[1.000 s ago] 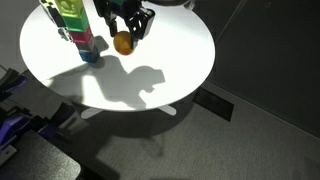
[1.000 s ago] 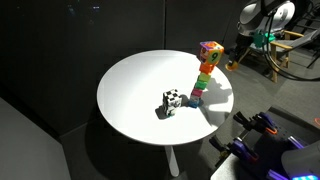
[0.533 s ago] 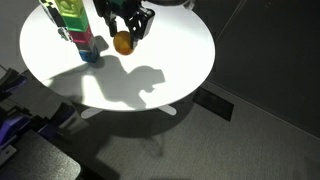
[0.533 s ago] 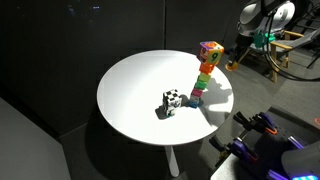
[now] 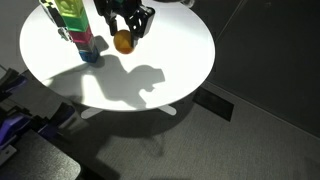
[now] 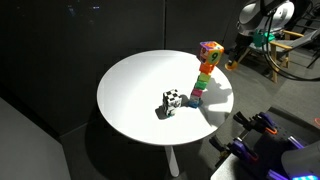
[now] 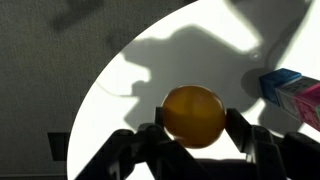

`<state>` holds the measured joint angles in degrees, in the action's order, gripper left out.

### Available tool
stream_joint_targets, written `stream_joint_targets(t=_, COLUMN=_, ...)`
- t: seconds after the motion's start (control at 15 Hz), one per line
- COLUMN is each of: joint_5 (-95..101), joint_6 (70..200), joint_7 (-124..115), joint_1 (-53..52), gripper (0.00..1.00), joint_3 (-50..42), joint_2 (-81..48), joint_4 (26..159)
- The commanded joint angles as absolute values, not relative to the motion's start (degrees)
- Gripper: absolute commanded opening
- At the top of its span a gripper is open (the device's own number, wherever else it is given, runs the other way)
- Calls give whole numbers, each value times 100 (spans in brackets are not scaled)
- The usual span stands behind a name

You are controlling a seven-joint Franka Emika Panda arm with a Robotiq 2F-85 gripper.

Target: Put the yellow fruit on the stacked blocks

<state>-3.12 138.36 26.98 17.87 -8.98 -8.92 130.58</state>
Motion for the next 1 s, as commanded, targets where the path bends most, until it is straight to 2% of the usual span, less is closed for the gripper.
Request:
stream_joint_targets(t=0.0, joint_5=-188, joint_6=13642, joint_7=2581, joint_1=1676, gripper=38, joint_3=-993, joint_2=-688, joint_4=13020)
stream_joint_targets(t=0.93, joint_5=104, joint_6=13360, joint_7=2448, joint_1=1488, gripper=38, joint_3=-1061, joint_2=-126, joint_4=12971)
